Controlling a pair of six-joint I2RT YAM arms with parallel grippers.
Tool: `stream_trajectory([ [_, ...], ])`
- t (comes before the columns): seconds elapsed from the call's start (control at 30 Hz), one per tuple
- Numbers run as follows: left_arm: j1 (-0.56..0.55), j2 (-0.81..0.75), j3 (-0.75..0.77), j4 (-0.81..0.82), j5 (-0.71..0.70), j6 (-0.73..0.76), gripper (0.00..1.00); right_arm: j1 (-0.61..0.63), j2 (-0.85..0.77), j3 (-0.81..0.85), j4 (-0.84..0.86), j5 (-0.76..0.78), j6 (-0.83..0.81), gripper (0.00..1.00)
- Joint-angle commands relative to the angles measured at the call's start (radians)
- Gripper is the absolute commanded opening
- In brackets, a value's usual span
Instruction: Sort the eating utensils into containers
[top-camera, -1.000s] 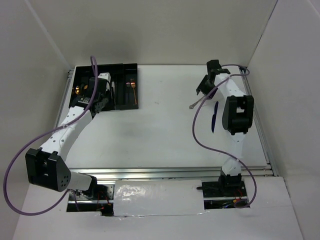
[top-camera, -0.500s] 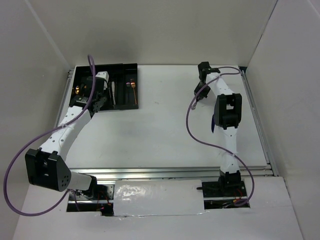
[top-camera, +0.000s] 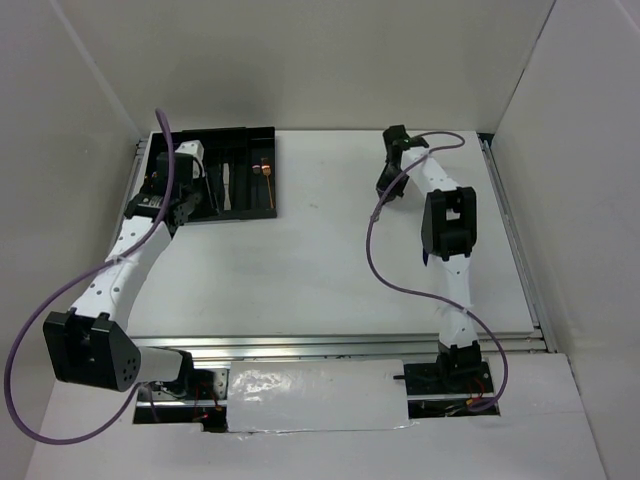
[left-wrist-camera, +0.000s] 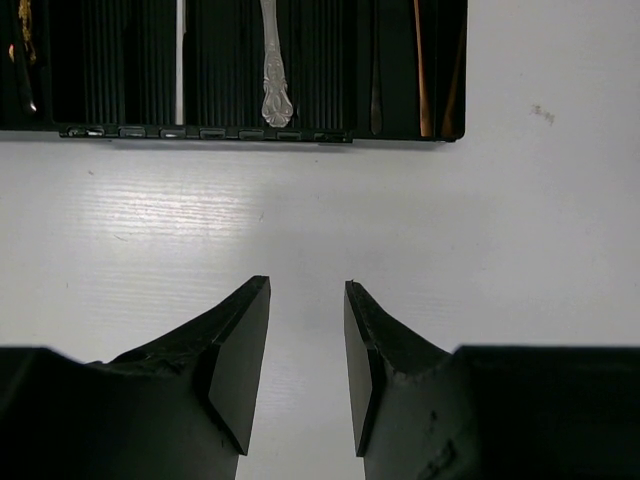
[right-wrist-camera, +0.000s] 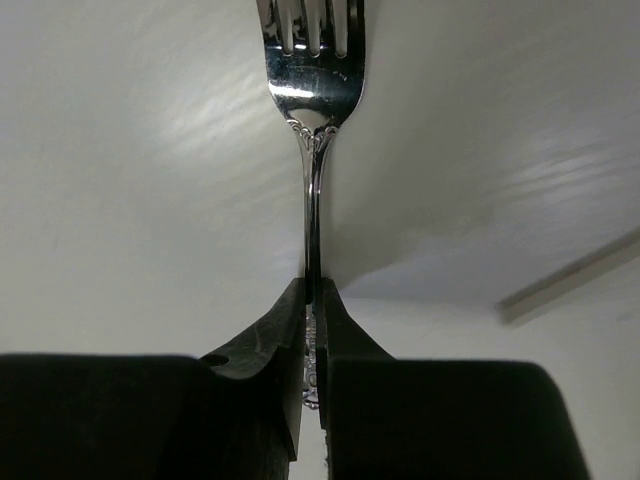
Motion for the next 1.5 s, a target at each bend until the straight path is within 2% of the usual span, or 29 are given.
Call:
stream_trajectory([
  [0.0,0.015,-0.023,0.02,-0.036,0.052,-0.025,0.48,0.102,-0.085,-0.138,0.048,-0.178,-0.026,0.05],
  [0.07,0.007,-0.046,0.016,-0.048,0.049,-0.035,0.47,0.145,-0.137,-0.269,0.095,-0.198,-0.026,0.0],
  [0.23,0.037,-0.095,-0.039,-0.03,0.064,-0.078,0.52,0.234,-0.338,-0.552,0.223,-0.226,-0.012,0.0],
  [0.37,0.039,-0.119,-0.065,-0.018,0.139,-0.086,0.51,0.315,-0.458,-0.762,0.304,-0.228,0.011,0.01],
  [0.6,-0.044,-0.135,-0.068,0.008,0.146,-0.13,0.58,0.366,-0.63,-0.881,0.336,-0.217,0.026,0.04],
  [0.63,-0.05,-0.138,-0.096,0.028,0.151,-0.164,0.67,0.371,-0.642,-0.882,0.333,-0.206,0.023,0.13],
  [0.67,-0.051,-0.126,-0.101,0.047,0.237,-0.167,0.77,0.375,-0.662,-0.882,0.333,-0.206,0.017,0.28],
  [0.7,-0.047,-0.059,-0.093,0.039,0.294,-0.137,0.83,0.38,-0.668,-0.882,0.332,-0.206,0.014,0.47],
  [0.73,-0.048,-0.014,-0.085,0.022,0.338,-0.121,0.84,0.383,-0.677,-0.884,0.333,-0.206,0.011,0.66],
  [0.8,-0.064,0.051,-0.11,0.013,0.375,-0.117,0.85,0.388,-0.711,-0.882,0.326,-0.195,0.003,0.75],
  [0.87,-0.077,0.027,-0.156,0.062,0.354,-0.135,0.89,0.388,-0.749,-0.897,0.321,-0.157,-0.007,0.85],
  [0.9,-0.097,-0.01,-0.192,0.106,0.325,-0.143,0.92,0.386,-0.787,-0.901,0.312,-0.142,-0.012,0.89],
  [0.93,-0.111,-0.027,-0.202,0.12,0.305,-0.147,0.99,0.383,-0.809,-0.908,0.292,-0.125,-0.017,0.89],
  [1.07,-0.209,-0.006,-0.162,0.108,0.311,-0.109,0.99,0.357,-0.976,-0.992,0.281,-0.031,-0.038,0.9],
  [1.17,-0.298,0.034,-0.112,0.068,0.193,-0.104,0.99,0.326,-1.153,-1.091,0.254,0.082,-0.032,0.89],
  [1.2,-0.355,0.067,-0.086,0.056,0.14,-0.114,0.99,0.308,-1.241,-1.141,0.232,0.131,-0.027,0.9],
  [1.27,-0.444,0.15,-0.046,0.053,0.106,-0.136,0.99,0.267,-1.332,-1.169,0.226,0.144,-0.027,0.9],
  [1.3,-0.476,0.179,-0.027,0.059,0.104,-0.153,0.99,0.256,-1.383,-1.239,0.22,0.154,-0.023,0.9],
  [1.37,-0.557,0.282,0.048,0.051,0.063,-0.179,0.99,0.247,-1.528,-1.272,0.217,0.15,-0.03,0.96],
  [1.47,-0.626,0.415,0.164,0.044,0.01,-0.236,0.99,0.245,-1.656,-1.29,0.182,0.157,-0.012,0.99],
])
